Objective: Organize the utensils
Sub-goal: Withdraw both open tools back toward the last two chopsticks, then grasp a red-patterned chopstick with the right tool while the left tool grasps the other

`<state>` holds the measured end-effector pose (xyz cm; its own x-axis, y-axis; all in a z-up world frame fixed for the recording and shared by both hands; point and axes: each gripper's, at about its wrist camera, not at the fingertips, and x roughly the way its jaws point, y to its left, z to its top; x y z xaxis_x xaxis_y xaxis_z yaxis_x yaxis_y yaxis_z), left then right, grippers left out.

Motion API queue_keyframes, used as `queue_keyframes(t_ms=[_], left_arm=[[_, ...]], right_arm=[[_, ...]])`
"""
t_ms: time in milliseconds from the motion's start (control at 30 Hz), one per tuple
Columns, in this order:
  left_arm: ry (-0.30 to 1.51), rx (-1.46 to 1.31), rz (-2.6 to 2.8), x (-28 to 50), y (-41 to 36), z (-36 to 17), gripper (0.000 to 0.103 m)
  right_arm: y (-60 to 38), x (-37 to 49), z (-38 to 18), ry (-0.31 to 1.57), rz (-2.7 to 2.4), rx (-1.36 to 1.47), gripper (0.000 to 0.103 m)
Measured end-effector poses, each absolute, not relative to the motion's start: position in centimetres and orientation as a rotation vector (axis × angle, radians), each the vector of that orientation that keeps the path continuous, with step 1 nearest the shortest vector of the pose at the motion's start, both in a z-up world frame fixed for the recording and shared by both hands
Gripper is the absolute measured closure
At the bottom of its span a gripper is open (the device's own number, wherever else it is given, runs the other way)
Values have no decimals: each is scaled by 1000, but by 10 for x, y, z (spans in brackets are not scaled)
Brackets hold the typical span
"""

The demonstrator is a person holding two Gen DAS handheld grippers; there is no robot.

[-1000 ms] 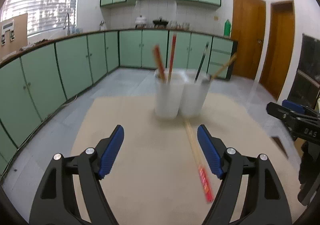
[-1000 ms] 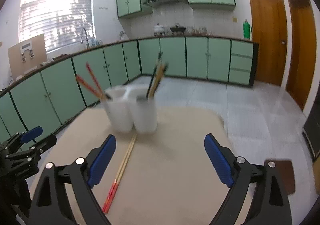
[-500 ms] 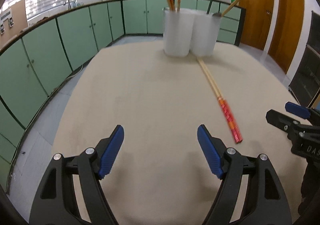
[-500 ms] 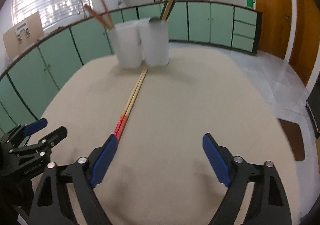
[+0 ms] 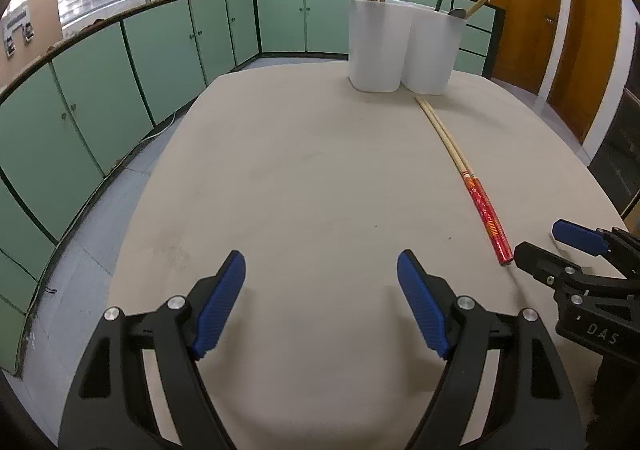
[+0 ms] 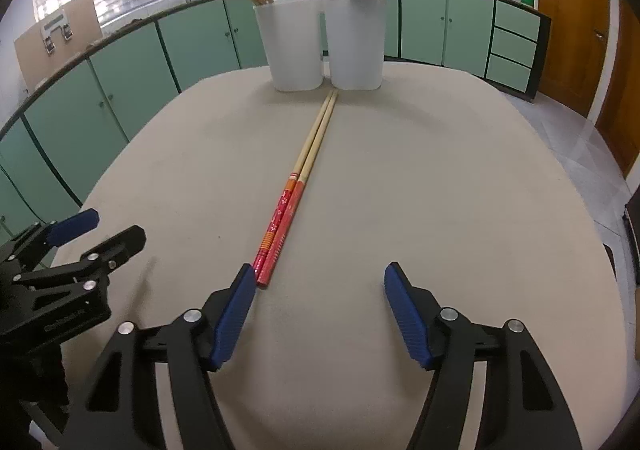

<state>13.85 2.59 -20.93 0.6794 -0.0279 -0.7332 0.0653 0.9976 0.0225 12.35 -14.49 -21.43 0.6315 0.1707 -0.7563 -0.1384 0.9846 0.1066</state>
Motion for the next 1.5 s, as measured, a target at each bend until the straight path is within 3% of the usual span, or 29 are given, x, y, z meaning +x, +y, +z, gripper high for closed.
queue_keyframes(t_ms=[533, 667, 967, 1133, 1200, 1500], left_arm=[[832, 43, -54, 142, 25, -213, 24], [834, 44, -52, 143, 25, -213, 24], [836, 46, -50, 143, 26, -214, 24], [837, 49, -50, 142, 24, -214, 24], [837, 46, -53, 142, 23, -213, 24], [839, 42, -108, 142, -2, -210, 24]], right_arm=[[-159, 126, -213, 878, 104, 29, 38], [-160, 121, -211, 864, 154, 64, 44], [-154, 124, -214, 872, 160, 74, 67], [-150, 126, -215, 876, 166, 58, 84], [-149, 126, -215, 880, 175, 53, 97], [-169, 115, -210, 846, 142, 63, 97]])
